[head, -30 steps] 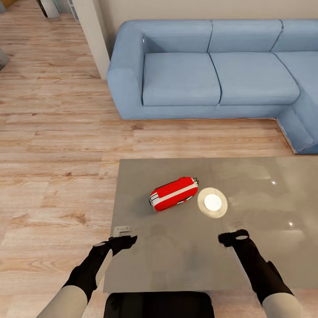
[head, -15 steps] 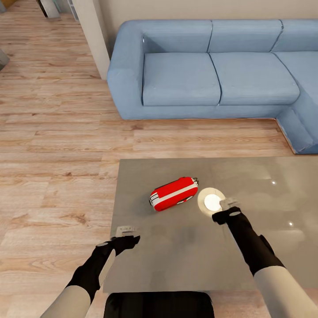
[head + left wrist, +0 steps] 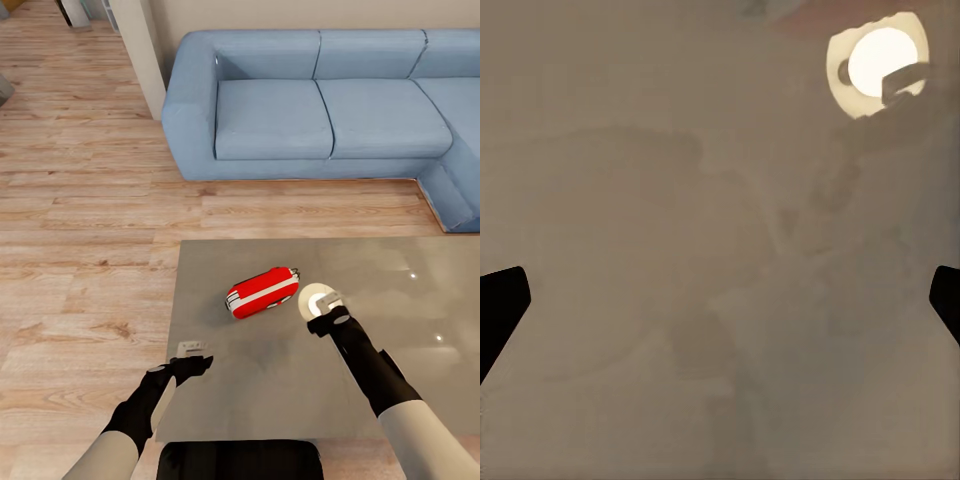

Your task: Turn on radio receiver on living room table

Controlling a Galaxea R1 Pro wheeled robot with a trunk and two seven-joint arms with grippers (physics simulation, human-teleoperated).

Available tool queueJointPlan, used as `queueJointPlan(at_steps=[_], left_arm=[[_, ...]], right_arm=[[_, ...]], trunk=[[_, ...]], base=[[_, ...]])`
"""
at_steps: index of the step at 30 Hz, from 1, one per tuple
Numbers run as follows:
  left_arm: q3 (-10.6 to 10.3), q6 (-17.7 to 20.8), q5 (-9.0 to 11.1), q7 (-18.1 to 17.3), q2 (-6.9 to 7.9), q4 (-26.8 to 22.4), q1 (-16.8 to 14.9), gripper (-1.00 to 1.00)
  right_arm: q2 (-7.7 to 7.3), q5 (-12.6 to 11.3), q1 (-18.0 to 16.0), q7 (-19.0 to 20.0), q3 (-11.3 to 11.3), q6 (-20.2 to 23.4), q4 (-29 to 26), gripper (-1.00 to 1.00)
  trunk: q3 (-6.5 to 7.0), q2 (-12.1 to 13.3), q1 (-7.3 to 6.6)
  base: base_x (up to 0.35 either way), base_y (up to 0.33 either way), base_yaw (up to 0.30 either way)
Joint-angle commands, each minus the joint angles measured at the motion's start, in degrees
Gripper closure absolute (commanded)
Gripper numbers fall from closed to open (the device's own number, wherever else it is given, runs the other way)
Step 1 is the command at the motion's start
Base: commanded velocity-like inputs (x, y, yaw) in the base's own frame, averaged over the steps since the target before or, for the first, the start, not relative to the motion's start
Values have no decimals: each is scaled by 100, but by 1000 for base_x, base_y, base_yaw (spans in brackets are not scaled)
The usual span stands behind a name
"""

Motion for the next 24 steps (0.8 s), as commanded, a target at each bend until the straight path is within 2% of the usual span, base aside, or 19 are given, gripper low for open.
queueJointPlan(at_steps=[1, 3, 4, 6, 7, 9, 13, 16, 19, 24], left_arm=[[0, 0, -1, 0, -1, 0, 0, -100], [0, 0, -2, 0, -3, 0, 0, -100], [0, 0, -3, 0, -4, 0, 0, -100], [0, 0, -3, 0, -4, 0, 0, -100], [0, 0, -3, 0, -4, 0, 0, -100], [0, 0, -3, 0, -4, 0, 0, -100], [0, 0, -2, 0, -4, 0, 0, -100], [0, 0, 0, 0, -4, 0, 0, -100], [0, 0, 3, 0, -4, 0, 0, -100], [0, 0, 5, 0, -4, 4, 0, -100]], right_arm=[[0, 4, 0, 18, 1, 3, -10, -100], [1, 11, 0, 33, 1, 3, -20, -100], [19, 225, -41, 58, 15, 4, -61, -100], [80, 369, -71, 137, 19, 4, -68, -100], [190, 549, -86, 321, 32, 4, -75, -100], [238, 749, -91, 534, 38, 0, -75, -100], [286, 1257, -99, 878, 38, -43, -83, -100], [295, 1487, -187, 985, 37, -57, -101, -100], [296, 1611, -424, 1047, 34, -65, -111, -100], [303, 1633, -633, 959, 11, -76, -140, -100]], trunk=[[0, 0, 0], [0, 0, 0], [0, 0, 0], [0, 0, 0], [0, 0, 0], [0, 0, 0], [0, 0, 0], [0, 0, 0], [0, 0, 0], [0, 0, 0]], base=[[0, 0, 0], [0, 0, 0], [0, 0, 0], [0, 0, 0], [0, 0, 0], [0, 0, 0], [0, 0, 0], [0, 0, 0], [0, 0, 0], [0, 0, 0]])
